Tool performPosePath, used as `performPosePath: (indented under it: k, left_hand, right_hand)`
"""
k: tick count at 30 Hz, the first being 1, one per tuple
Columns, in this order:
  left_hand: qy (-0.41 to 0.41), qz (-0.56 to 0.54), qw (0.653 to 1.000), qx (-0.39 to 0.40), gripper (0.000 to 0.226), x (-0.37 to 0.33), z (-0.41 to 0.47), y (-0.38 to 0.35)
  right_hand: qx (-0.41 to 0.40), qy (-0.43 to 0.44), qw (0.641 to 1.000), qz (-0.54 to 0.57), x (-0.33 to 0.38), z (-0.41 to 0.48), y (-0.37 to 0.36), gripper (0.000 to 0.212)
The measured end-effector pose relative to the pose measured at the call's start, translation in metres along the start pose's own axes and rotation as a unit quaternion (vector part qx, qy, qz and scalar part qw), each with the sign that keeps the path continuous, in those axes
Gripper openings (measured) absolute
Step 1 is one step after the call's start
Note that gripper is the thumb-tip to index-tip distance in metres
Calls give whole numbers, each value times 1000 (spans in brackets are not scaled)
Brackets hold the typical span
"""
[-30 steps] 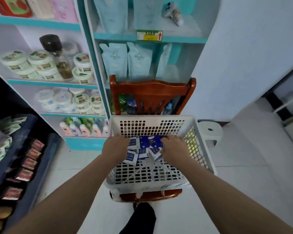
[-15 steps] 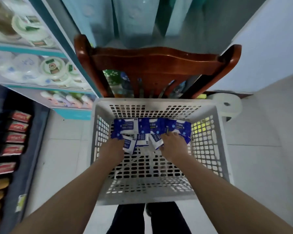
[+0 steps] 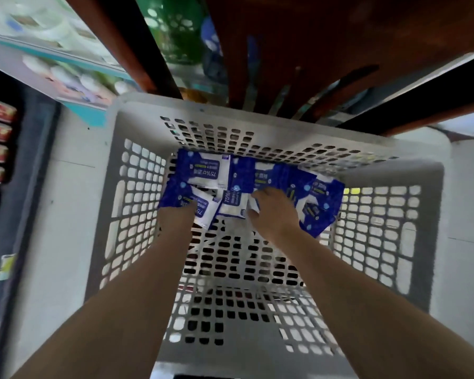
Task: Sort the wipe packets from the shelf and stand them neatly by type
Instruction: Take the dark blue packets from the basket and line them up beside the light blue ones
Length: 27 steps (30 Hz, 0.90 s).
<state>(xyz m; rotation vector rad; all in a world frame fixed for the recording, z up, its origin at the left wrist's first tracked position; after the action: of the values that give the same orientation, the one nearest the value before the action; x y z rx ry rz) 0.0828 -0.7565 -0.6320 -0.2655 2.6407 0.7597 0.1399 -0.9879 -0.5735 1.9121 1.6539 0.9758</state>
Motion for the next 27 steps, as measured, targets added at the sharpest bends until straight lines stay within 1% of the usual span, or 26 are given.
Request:
performPosePath:
  k: [2,3,7,9,11,14,16,18,22,23,25,27]
  left_hand:
    - [16,-79,997,-18,51,3,2,-4]
    - [21,-85,996,-30,53,4,2,-4]
    - [45,-48,997,-46,58,11,4,-3]
    - [74,-52,994,-58,52,12,4,-3]
    - [95,-70,991,-68,56,12,2,-2]
    - [90,-108,990,-31,57,19,8,-13]
    - [84,-162,983,-13,53,19,5,-17]
    - [88,-221,971,-3,45,20,5,-18]
    - [95,-305,944,78,16,6,-2,-35]
    - [101,-321,937,93,17,2,-3,-40]
    - [115,-350,923,108,26,-6,-3,-53]
    - [135,-363,918,90,26,-11,2,-62]
  right_hand:
    - [10,2,1000,14,1,7,-7,42]
    - [14,5,1000,18,1,10,-10,43]
    - [14,14,999,26,1,18,-15,44]
    - [2,17,999,31,2,21,-14,42]
    - [-5,22,999,33,4,24,-11,42]
    - [9,31,999,30,7,28,-10,48]
    - [22,35,999,20,8,31,-11,50]
    - [30,36,999,11,7,32,-12,50]
    - [17,33,999,13,6,32,-12,48]
    - [11,32,999,17,6,33,-12,48]
    - [4,30,999,24,6,33,-12,49]
    - [0,30,999,28,5,34,-12,50]
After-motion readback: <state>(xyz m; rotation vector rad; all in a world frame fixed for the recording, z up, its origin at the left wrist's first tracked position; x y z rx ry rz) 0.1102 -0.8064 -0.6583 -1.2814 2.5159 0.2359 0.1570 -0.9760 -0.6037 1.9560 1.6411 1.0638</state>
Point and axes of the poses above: each hand's wrist, its own z-axis towards the middle knuckle, its own y-axis out of the back of the hand, x = y × z, the point moved 10 cm from there along z, towards the middle knuckle, and after that the axes turned 1 degree about y, right-handed, at the moved point
